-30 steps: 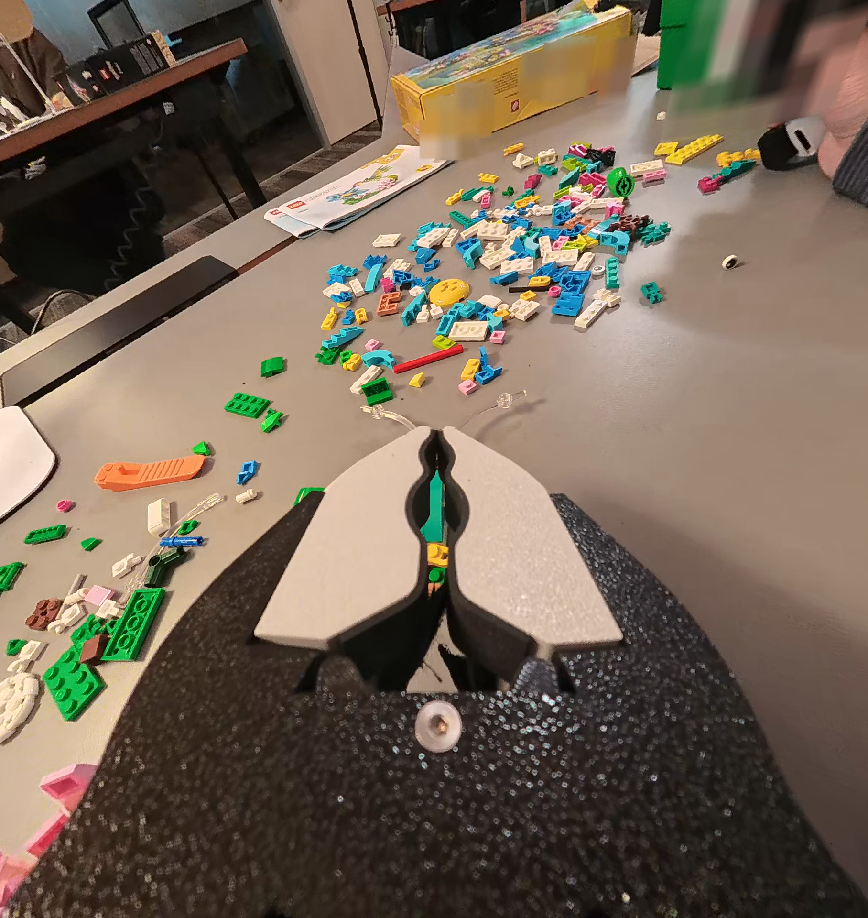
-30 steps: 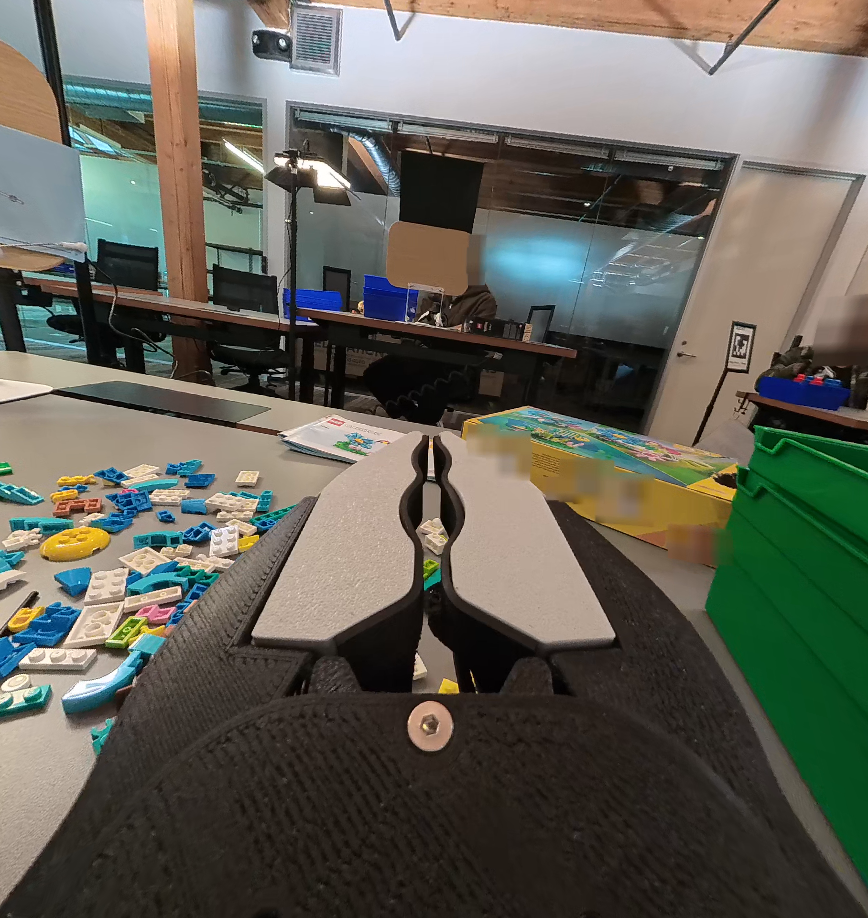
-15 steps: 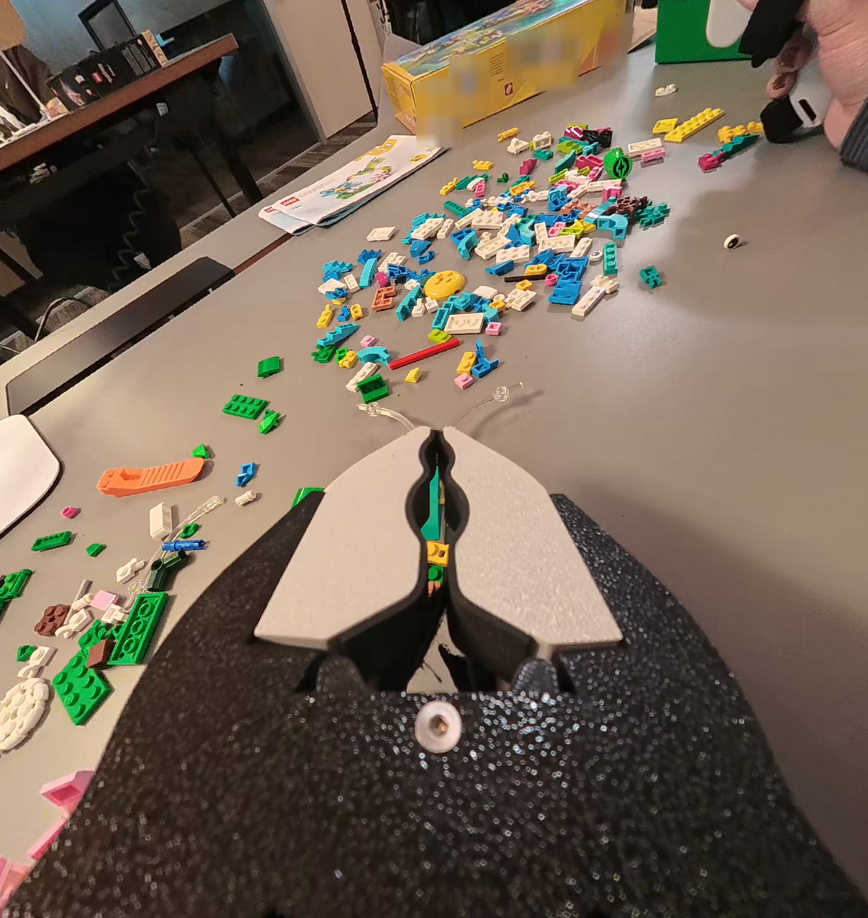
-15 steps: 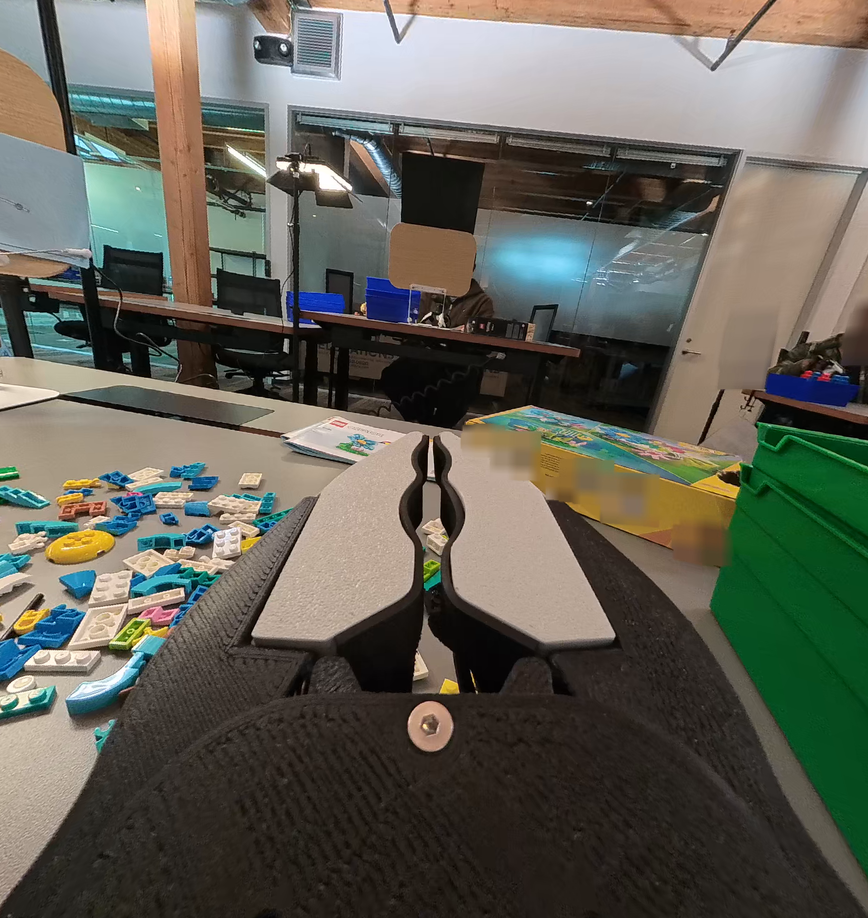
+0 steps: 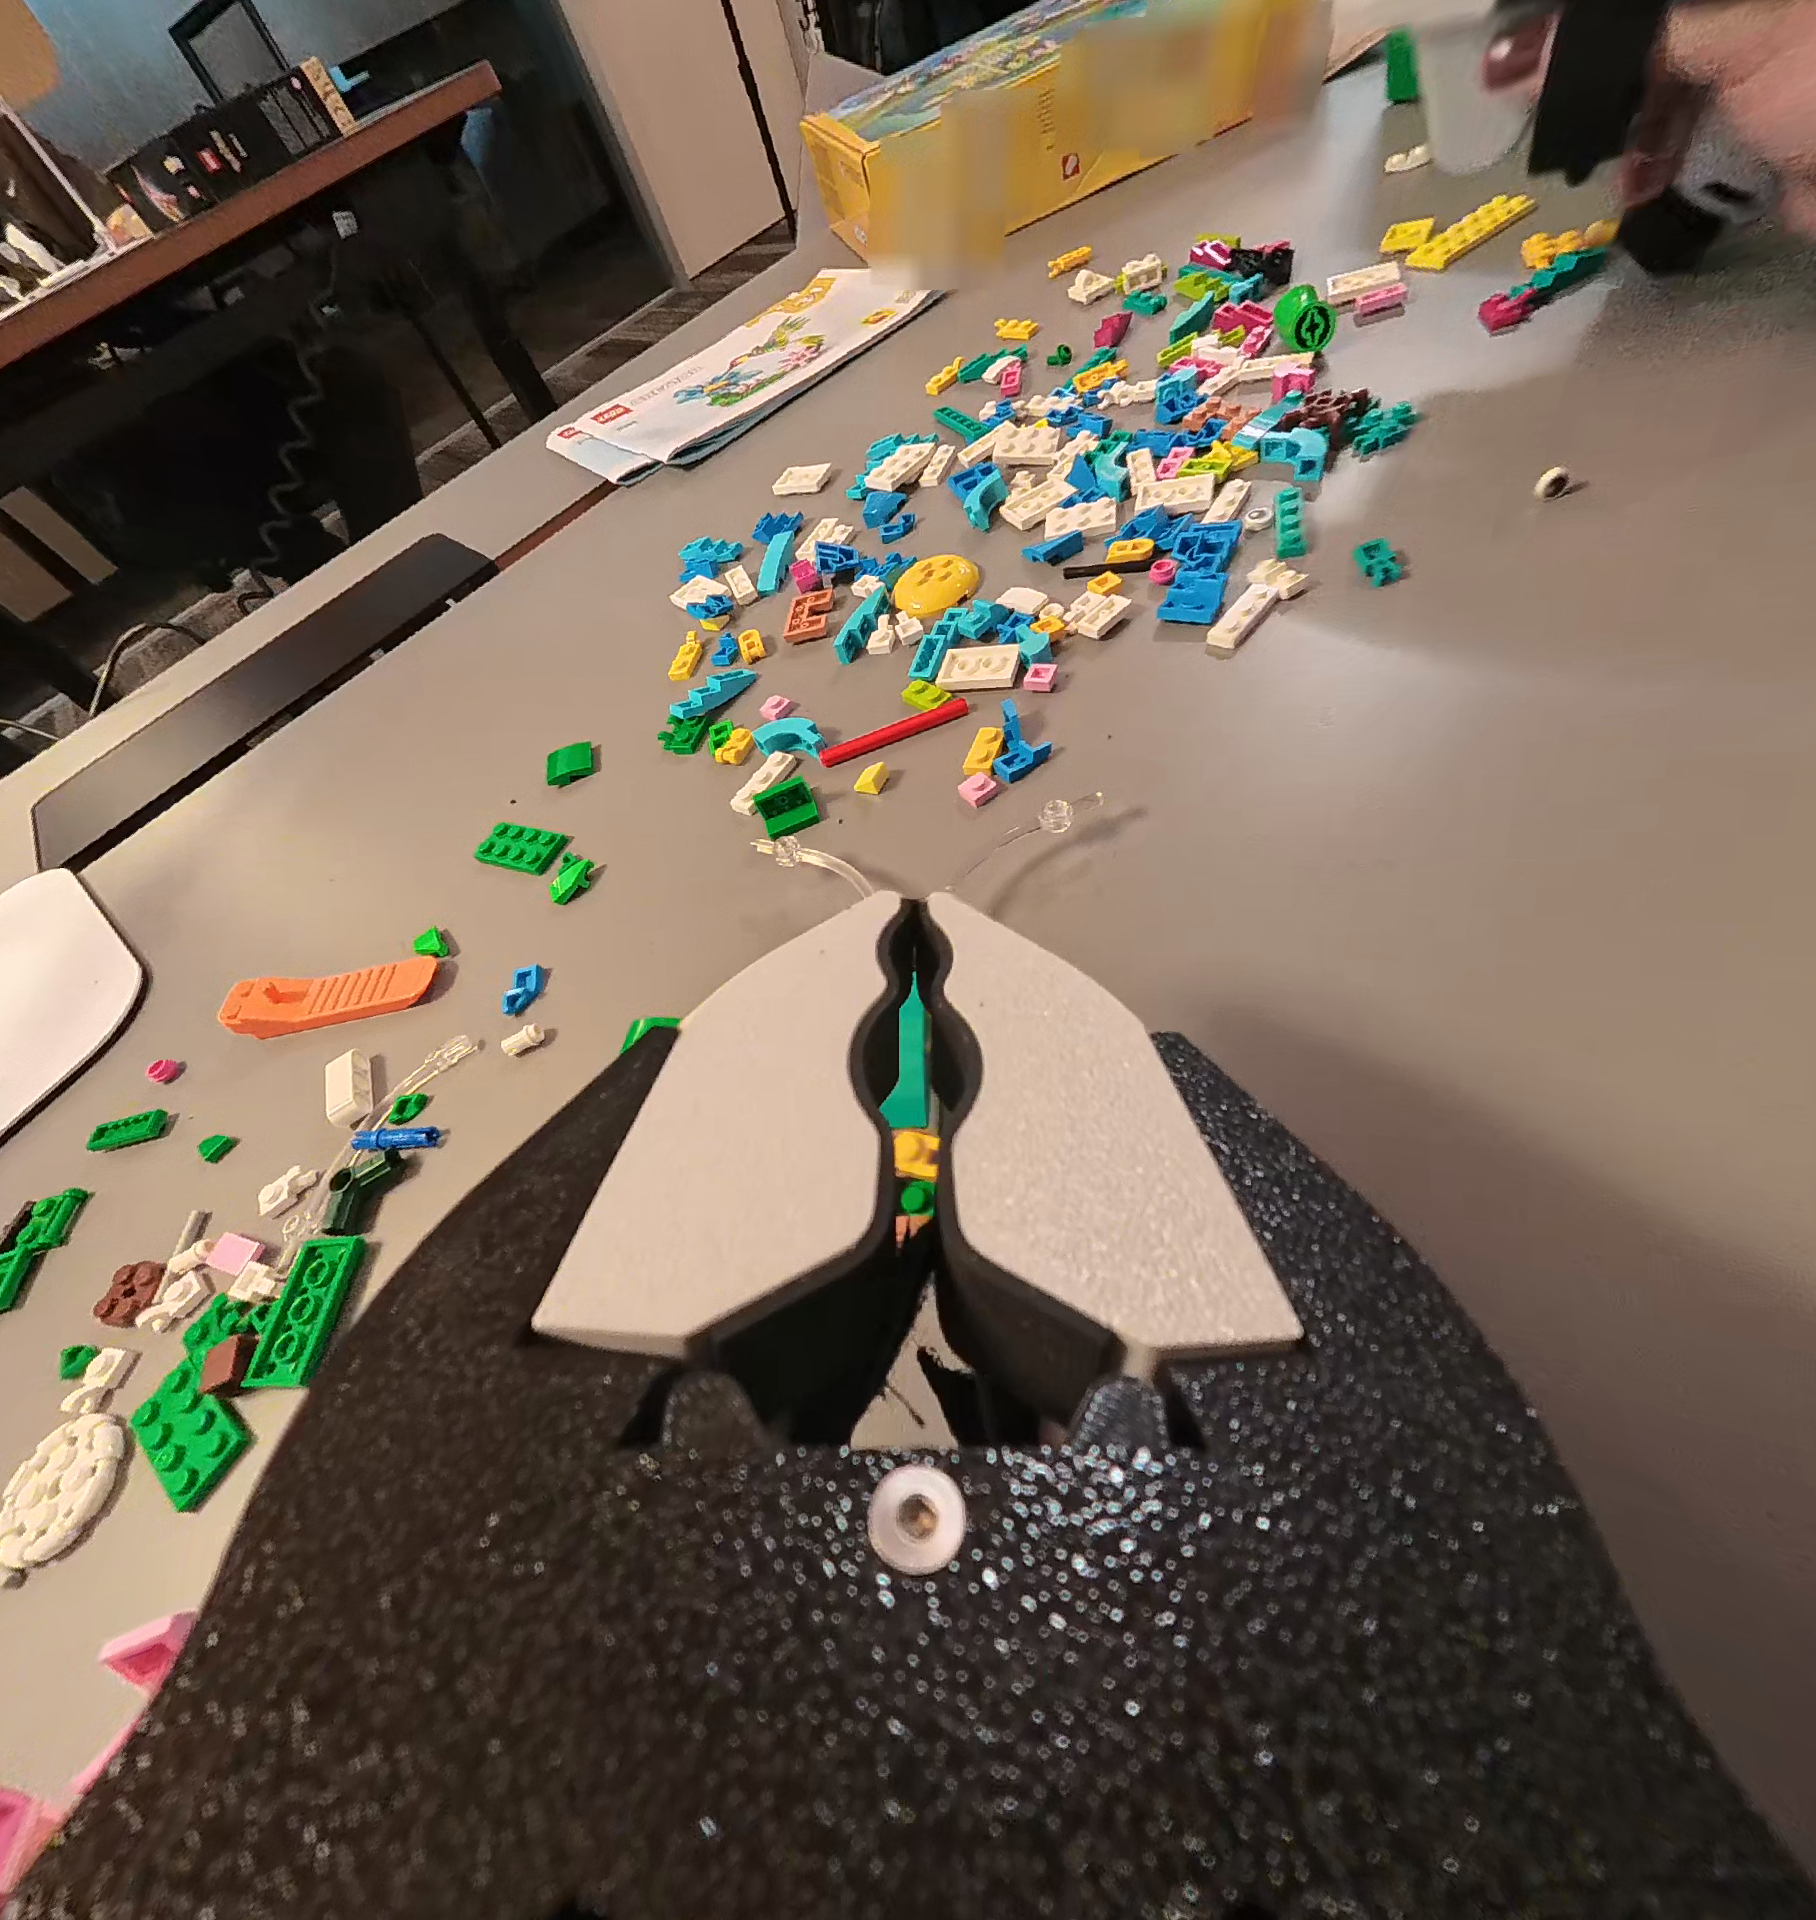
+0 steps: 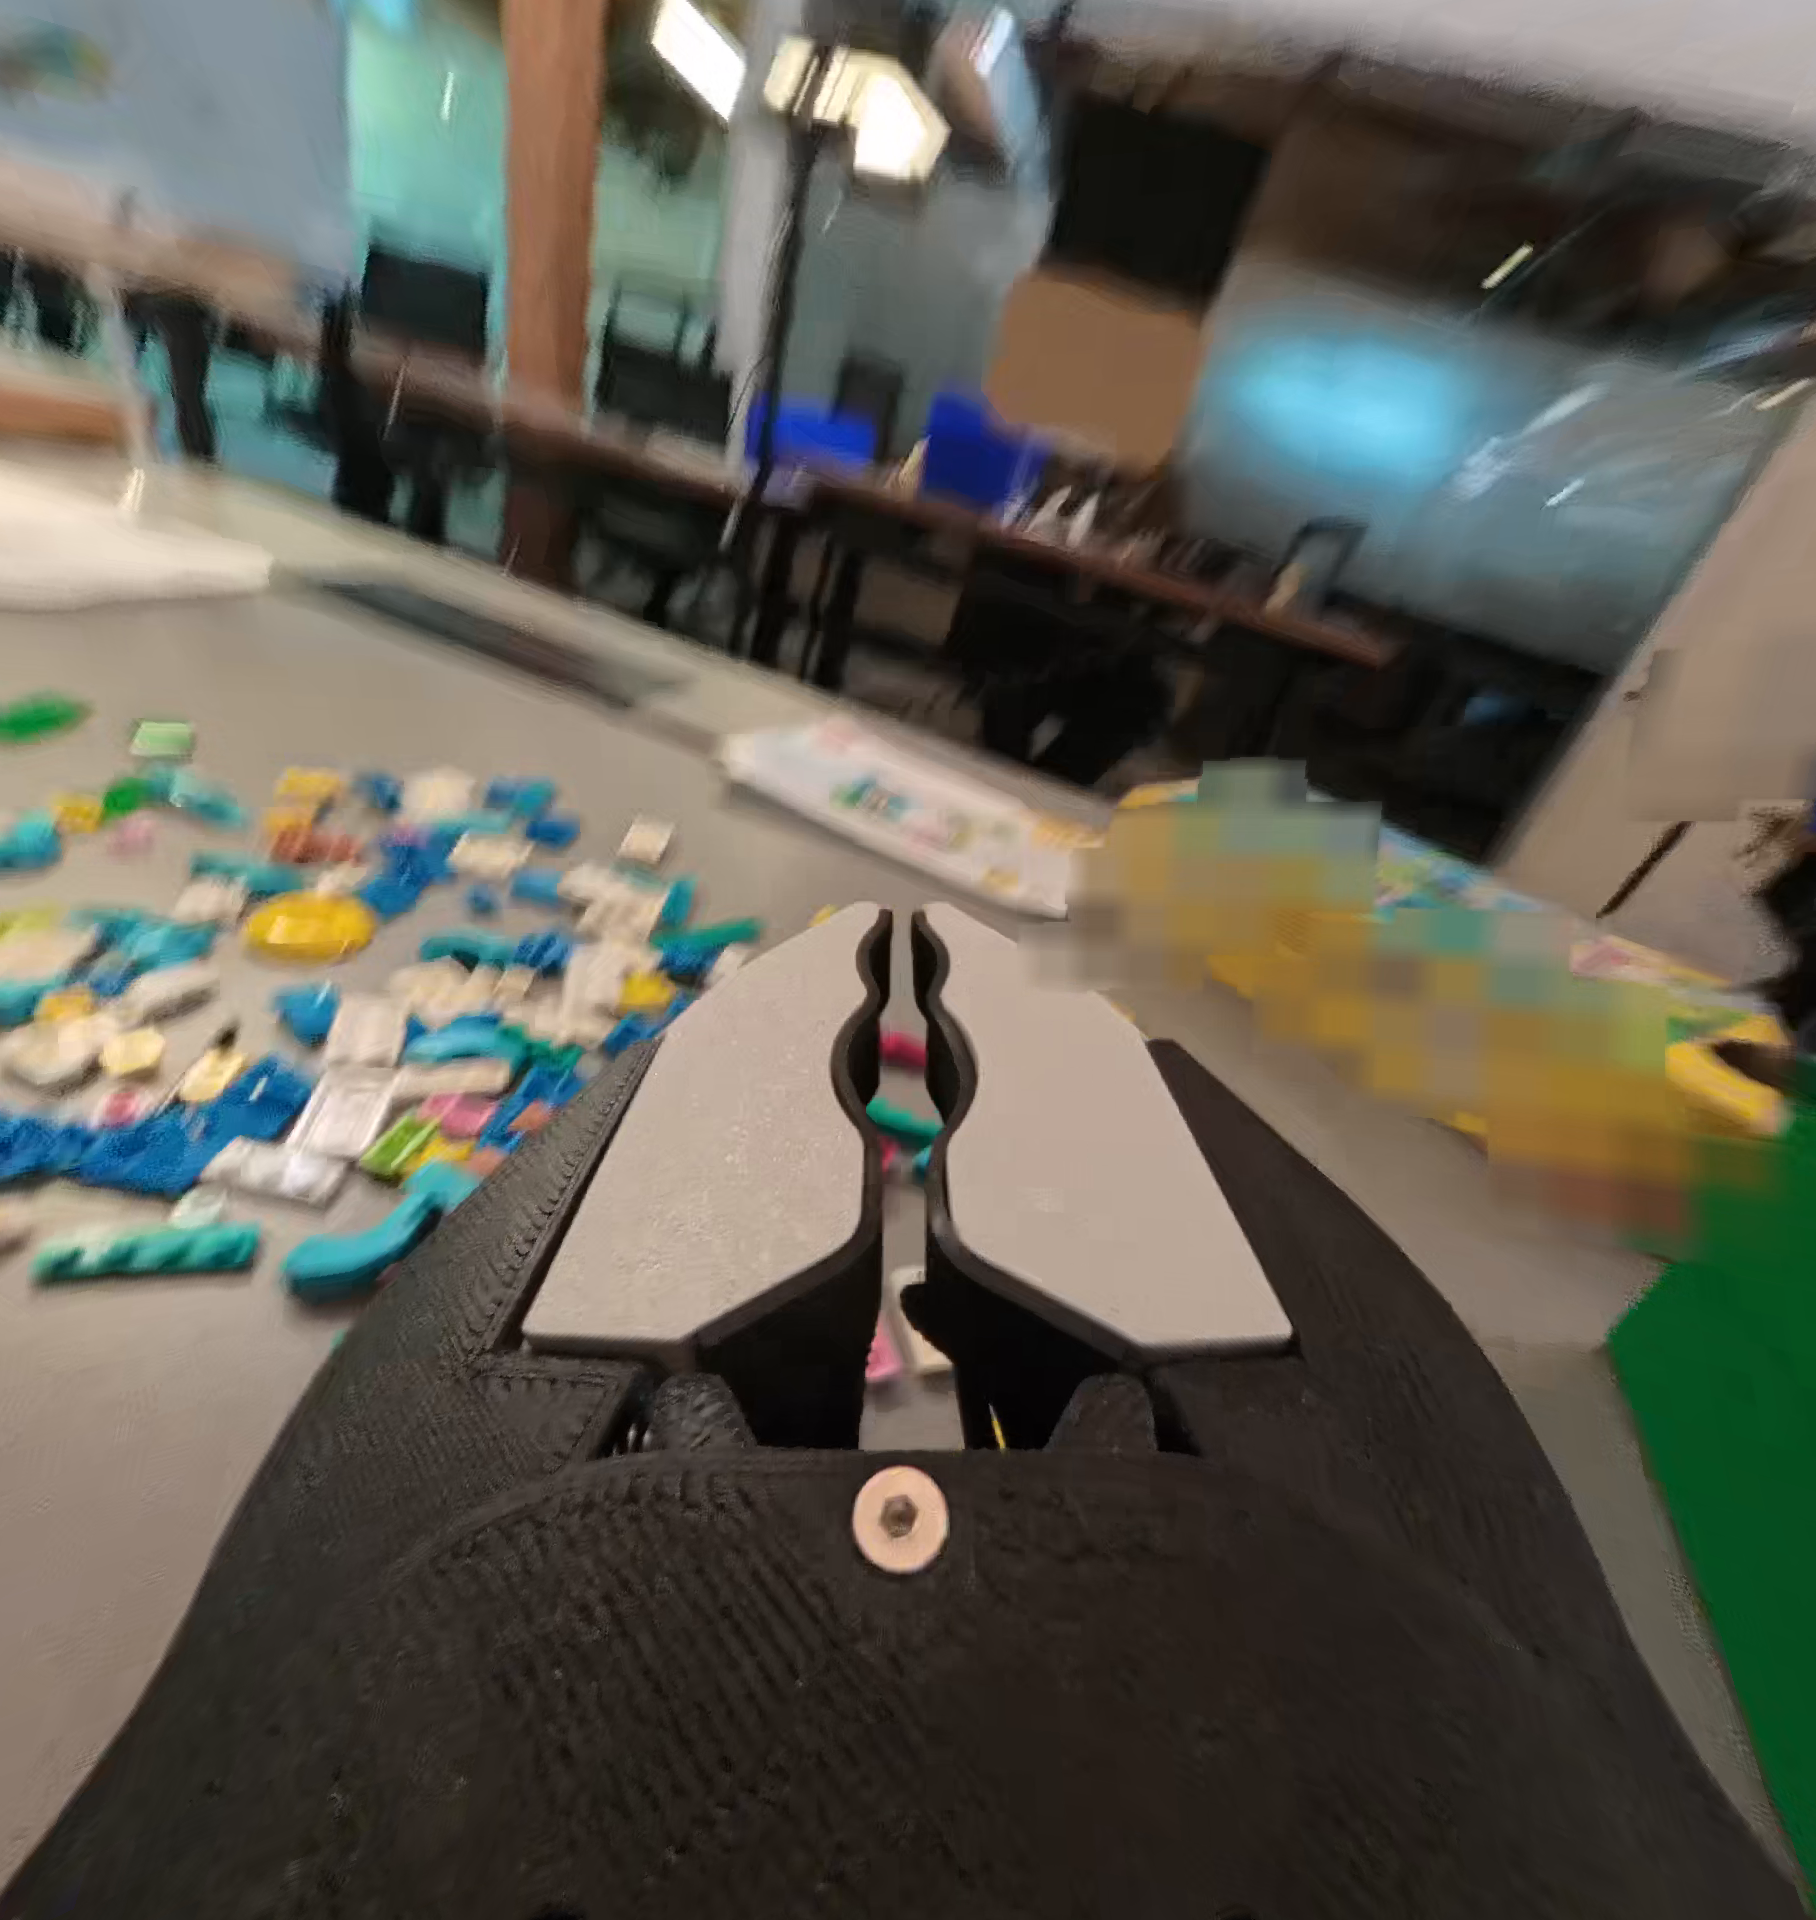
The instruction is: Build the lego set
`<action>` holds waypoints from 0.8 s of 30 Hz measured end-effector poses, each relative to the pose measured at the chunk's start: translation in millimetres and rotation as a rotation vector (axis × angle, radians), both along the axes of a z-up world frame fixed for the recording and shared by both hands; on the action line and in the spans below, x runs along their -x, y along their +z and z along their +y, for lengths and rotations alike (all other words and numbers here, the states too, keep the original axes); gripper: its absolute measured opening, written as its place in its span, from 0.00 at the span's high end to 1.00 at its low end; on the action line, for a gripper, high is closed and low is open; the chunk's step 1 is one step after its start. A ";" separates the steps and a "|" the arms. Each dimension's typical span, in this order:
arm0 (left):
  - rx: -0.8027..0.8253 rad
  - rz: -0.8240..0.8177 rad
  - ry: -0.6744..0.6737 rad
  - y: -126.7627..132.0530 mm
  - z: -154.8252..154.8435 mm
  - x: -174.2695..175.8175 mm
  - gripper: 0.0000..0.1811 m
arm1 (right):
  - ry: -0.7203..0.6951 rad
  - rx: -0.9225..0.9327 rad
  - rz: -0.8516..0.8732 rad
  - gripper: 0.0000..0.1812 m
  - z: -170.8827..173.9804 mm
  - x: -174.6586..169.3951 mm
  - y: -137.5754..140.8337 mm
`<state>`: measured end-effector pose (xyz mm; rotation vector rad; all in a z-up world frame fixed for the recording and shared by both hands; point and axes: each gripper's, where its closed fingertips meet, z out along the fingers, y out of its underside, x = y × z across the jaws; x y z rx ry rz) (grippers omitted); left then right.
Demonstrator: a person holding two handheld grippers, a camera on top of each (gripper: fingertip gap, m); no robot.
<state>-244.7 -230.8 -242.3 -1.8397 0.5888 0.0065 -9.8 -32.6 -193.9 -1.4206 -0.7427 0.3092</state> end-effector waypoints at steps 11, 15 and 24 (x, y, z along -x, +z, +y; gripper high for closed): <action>0.002 0.105 -0.001 -7.3 1.6 0.0 1.00 | 0.630 0.445 -1.034 0.94 13.3 80.7 -69.5; -0.001 0.097 -0.004 -6.3 1.2 -0.2 1.00 | 0.705 0.512 -1.223 0.89 25.9 81.3 -85.3; 0.003 0.105 -0.014 -7.6 0.5 -1.7 1.00 | 0.757 0.620 -1.308 0.86 32.3 87.9 -94.8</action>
